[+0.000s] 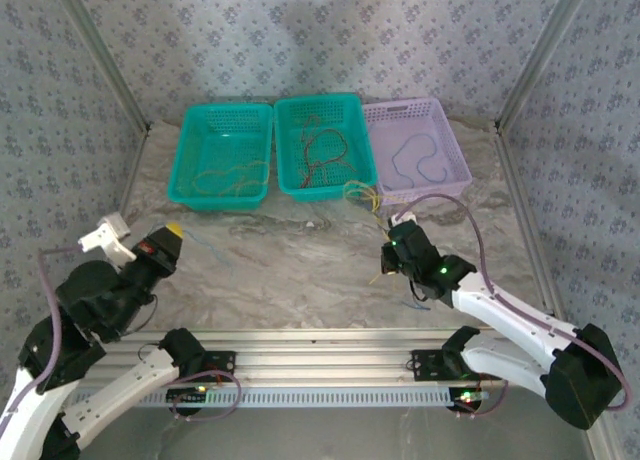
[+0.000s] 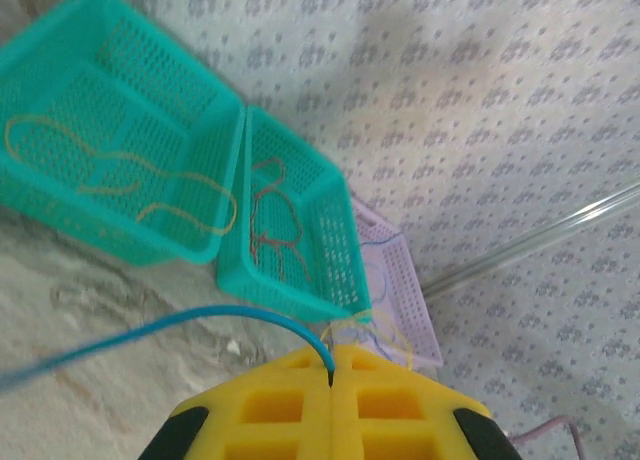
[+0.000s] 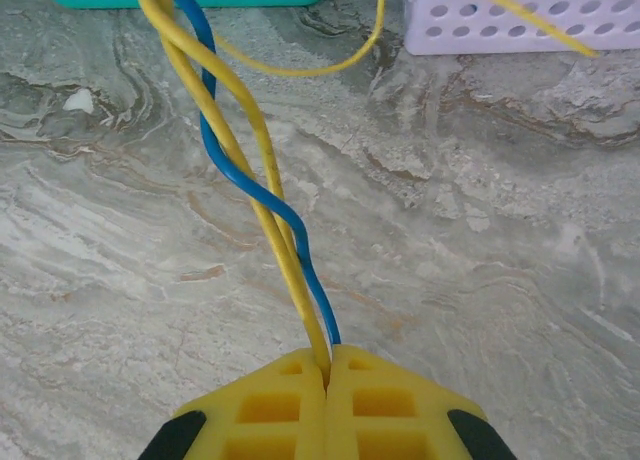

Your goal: Untangle the cables

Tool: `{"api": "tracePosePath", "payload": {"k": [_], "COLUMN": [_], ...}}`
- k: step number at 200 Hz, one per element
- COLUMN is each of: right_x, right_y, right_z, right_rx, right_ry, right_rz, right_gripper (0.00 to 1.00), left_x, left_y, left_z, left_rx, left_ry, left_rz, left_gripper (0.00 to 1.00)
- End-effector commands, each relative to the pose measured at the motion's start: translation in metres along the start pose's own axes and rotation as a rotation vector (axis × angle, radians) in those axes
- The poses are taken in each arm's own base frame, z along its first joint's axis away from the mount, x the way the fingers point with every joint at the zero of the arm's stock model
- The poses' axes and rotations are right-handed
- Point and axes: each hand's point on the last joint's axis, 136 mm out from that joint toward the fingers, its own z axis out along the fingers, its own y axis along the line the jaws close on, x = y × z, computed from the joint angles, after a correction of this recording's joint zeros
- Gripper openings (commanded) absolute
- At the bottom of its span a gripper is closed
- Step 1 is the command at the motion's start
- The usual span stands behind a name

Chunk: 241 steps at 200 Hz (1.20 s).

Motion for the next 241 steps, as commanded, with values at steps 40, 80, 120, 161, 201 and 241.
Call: {"api": "tracePosePath", "payload": {"k": [40,80,120,161,201,241], "right_x": [-0.020,-0.023,-0.035,-0.058,-0.076,-0.085], "right_y": [0.073,0.095,0.052,-0.005,-0.033,-0.054], "right_z": [-0.033,-0.063,-0.092,-0.147,-0.189,-0.224], "right_rx": [-0.398,-0.504,-0.385,-0.244,-0.176,-0.143], "right_ry": [-0.138,-0.200,-0.348,-0.538,-0.625,-0.709], "right_rz": [-0.009,-0.078,0.072,0.225,0.246,0.249], "right_gripper": [0.00,0.00,0.00,0.00,0.00,0.00], "left_x": [-0.012,-0.004,0.006,0.037,0.103,0.184], "left_y": [-0.036,-0.052,-0.087,-0.156,-0.223,-0.276], "left_z": [0.077,0.132,0.178,0.223,0.274,0.326], "left_rx": [-0.117,-0.029,0.061,0.234,0.407,0.557], "left_ry": [-0.070,0.023,0.091,0.191,0.352,0.535], "left_rz": [0.361,0.252,0.265,0.337,0.396,0.391], "left_gripper": [0.00,0.00,0.00,0.00,0.00,0.00]}}
